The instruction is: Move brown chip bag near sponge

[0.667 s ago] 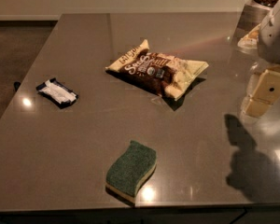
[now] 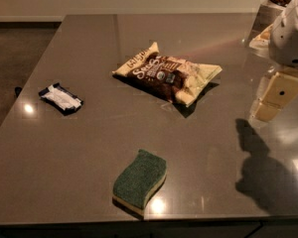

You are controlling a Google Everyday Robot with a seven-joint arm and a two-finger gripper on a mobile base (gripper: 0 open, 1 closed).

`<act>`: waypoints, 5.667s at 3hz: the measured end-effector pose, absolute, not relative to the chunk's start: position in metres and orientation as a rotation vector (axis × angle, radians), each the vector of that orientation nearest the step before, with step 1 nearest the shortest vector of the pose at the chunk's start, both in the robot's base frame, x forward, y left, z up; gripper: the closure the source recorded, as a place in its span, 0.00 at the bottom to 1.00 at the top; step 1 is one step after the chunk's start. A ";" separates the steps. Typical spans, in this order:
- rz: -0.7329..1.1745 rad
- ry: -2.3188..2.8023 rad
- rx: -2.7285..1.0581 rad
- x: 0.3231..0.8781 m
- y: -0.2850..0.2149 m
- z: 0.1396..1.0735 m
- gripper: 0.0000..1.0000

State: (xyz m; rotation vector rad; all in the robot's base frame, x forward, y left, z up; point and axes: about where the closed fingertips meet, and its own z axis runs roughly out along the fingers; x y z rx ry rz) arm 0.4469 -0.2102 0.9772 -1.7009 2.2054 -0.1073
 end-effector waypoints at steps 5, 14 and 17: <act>0.090 2.259 -1.494 0.571 -0.139 0.907 0.00; 0.284 2.308 -1.472 0.436 -0.161 0.933 1.00; 0.399 2.262 -1.599 0.405 -0.165 0.937 0.28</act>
Offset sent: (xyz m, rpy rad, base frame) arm 0.0690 0.0465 -0.0347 0.0560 -0.0391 -0.0634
